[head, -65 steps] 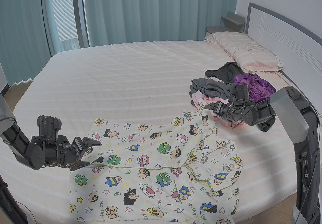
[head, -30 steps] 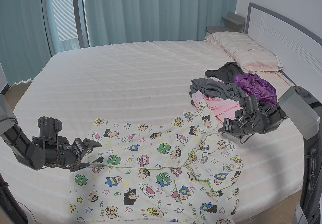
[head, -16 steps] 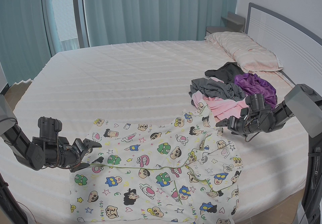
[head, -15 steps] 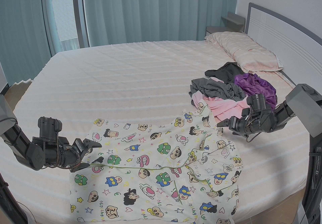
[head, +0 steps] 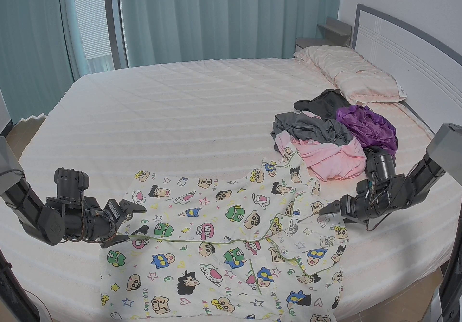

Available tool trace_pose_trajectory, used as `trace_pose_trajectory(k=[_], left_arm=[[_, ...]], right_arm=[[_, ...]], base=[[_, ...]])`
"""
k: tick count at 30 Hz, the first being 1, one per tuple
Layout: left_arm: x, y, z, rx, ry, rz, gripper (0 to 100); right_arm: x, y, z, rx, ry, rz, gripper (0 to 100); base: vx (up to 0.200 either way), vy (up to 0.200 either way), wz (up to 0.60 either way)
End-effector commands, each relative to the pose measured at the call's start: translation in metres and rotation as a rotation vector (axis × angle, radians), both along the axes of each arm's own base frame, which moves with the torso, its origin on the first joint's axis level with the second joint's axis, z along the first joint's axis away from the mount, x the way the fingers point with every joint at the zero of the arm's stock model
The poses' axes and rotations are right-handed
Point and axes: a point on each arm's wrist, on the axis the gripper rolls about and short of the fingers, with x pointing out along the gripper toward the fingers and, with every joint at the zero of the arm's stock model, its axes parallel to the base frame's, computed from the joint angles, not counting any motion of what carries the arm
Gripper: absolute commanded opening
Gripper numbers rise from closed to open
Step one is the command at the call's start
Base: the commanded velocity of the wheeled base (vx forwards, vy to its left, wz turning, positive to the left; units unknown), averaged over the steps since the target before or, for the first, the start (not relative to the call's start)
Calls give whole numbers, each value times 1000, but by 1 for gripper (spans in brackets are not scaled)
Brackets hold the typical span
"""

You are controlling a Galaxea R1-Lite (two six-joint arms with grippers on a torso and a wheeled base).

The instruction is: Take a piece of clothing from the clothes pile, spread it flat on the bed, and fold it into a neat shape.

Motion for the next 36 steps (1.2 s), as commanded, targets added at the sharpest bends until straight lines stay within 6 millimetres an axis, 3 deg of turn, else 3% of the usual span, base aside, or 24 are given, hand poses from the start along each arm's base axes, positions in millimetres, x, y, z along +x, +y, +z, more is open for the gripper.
trace_pose_trajectory(k=[1,8,13,24,35,36], left_arm=[[0,-1,1,-1,-3,-3,100],[0,-1,1,-1,-4,-3,100],[-1,-1,1,-1,-3,-3,100],[-2,-1,1,-2,2,-5,100],[-3,-1,0,-3,3,-6,100],[-3,-1,0,-3,5,-6,100]], right_arm=[[-16,10,-6,4,49,46,0],[-26,10,1,3,68,48,0],[-37,-2,6,2,74,17,0],[-53,-10,-9,-20,139,11,0],[-53,-16,-7,-43,135,-19,0],[-54,-16,-7,-44,137,-18,100]], base=[[0,0,0],[0,0,0],[0,0,0],[0,0,0],[0,0,0],[0,0,0]])
